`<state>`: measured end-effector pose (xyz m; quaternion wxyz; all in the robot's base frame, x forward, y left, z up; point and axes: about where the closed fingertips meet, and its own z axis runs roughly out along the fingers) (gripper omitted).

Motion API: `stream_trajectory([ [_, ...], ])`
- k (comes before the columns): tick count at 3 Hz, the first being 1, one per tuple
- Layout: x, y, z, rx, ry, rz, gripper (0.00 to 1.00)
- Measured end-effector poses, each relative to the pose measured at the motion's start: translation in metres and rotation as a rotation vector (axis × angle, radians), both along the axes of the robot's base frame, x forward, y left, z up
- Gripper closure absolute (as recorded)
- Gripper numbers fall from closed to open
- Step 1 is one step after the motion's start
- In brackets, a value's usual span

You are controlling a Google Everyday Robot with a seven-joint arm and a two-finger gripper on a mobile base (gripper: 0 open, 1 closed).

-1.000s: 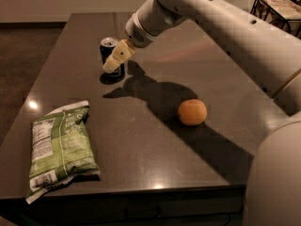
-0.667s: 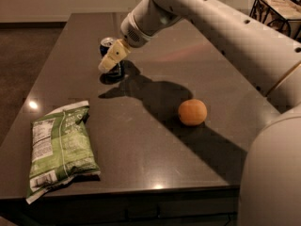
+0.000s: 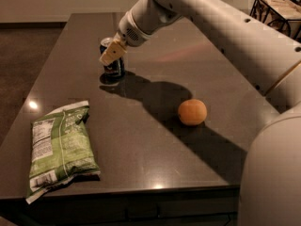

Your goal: Move pepsi can near orange

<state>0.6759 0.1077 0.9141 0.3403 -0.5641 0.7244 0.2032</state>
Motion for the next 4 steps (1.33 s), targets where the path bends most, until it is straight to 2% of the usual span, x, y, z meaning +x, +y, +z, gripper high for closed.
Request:
stream_trajectory([
  [1,-0.007,-0.008,0.008,0.016,-0.002,0.002,0.64],
  [2,-0.016,-0.026,0.023,0.028,-0.01,-0.01,0.88],
  [3,-0.028,-0.055,0.038,0.027,-0.023,-0.036,1.0],
  [4,-0.037,-0.09,0.048,0.027,-0.036,-0.081,1.0],
])
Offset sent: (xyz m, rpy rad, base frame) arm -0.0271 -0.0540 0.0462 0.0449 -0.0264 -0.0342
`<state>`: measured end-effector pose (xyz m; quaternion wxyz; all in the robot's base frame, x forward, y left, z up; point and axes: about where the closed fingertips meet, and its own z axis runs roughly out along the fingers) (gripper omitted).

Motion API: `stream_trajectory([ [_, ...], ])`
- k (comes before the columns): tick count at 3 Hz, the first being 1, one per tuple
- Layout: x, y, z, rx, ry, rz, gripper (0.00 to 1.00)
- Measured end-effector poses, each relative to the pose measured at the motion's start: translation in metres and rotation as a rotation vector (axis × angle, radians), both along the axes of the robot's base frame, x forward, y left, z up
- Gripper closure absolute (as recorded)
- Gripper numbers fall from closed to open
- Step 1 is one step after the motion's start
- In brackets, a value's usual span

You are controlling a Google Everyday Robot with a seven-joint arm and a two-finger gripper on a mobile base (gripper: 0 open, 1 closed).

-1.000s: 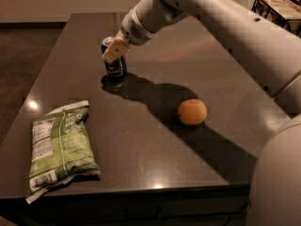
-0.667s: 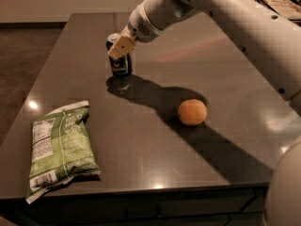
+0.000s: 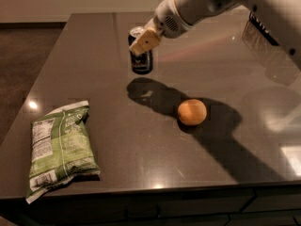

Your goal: Move pepsi can near orange

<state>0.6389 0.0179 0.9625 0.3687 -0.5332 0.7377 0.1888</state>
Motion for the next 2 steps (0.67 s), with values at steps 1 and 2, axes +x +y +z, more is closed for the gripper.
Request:
stream_trajectory([
  [1,-0.011,-0.031,0.001,-0.011,-0.011,-0.041,1.0],
  [2,-0.027,-0.057,-0.008,-0.034,-0.009,-0.065,1.0],
])
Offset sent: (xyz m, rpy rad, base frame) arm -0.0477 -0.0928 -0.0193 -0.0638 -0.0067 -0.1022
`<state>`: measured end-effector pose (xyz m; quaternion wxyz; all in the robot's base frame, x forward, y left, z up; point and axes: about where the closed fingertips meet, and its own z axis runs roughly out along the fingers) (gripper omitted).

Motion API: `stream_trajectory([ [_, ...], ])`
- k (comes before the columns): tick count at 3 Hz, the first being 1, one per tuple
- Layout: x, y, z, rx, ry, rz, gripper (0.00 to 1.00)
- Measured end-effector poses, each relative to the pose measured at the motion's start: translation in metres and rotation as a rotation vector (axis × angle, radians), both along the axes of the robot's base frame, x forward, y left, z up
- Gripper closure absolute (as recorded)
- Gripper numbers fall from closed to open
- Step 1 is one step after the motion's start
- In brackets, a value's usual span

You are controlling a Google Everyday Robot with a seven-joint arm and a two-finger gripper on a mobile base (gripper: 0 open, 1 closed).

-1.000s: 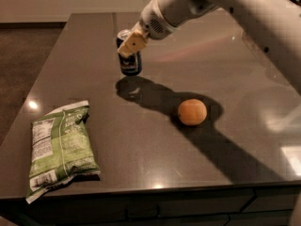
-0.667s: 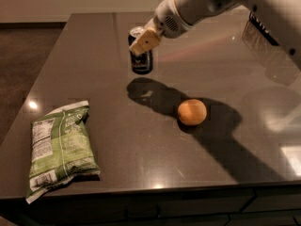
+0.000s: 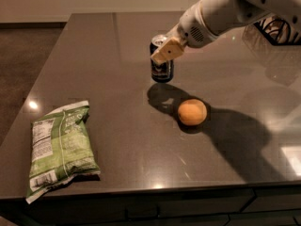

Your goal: Move pepsi can near orange

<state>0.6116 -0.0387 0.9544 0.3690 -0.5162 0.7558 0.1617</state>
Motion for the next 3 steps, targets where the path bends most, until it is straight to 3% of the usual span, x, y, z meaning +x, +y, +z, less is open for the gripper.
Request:
stream_trajectory([
  [2,-0.033,-0.03,-0.018,-0.025,0.026,-0.018,1.0],
  [3,-0.043,-0.04,-0.026,-0.036,0.032,-0.031,0.82],
])
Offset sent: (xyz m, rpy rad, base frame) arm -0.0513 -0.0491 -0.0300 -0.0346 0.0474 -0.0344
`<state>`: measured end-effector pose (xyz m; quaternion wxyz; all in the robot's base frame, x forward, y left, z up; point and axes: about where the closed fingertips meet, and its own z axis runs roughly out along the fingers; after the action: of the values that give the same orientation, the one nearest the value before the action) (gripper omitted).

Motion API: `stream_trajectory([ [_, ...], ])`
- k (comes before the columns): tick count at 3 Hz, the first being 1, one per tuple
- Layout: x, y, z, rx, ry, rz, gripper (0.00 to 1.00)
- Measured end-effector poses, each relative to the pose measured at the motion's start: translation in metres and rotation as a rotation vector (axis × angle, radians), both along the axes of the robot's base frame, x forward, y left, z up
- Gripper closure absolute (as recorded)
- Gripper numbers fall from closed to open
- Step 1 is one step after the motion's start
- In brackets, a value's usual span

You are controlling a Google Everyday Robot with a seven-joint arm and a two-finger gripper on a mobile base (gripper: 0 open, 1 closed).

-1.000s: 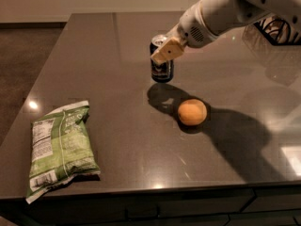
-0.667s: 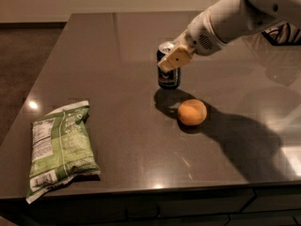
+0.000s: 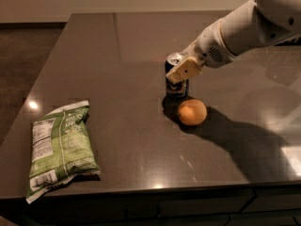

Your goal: Move pepsi can near orange

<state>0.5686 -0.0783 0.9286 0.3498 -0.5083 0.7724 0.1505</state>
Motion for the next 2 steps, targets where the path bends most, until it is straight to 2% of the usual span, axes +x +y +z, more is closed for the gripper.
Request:
stream_trajectory([
  [2,-0.0062,-0.0112,-0.0136,0.001,0.012,-0.026,0.36],
])
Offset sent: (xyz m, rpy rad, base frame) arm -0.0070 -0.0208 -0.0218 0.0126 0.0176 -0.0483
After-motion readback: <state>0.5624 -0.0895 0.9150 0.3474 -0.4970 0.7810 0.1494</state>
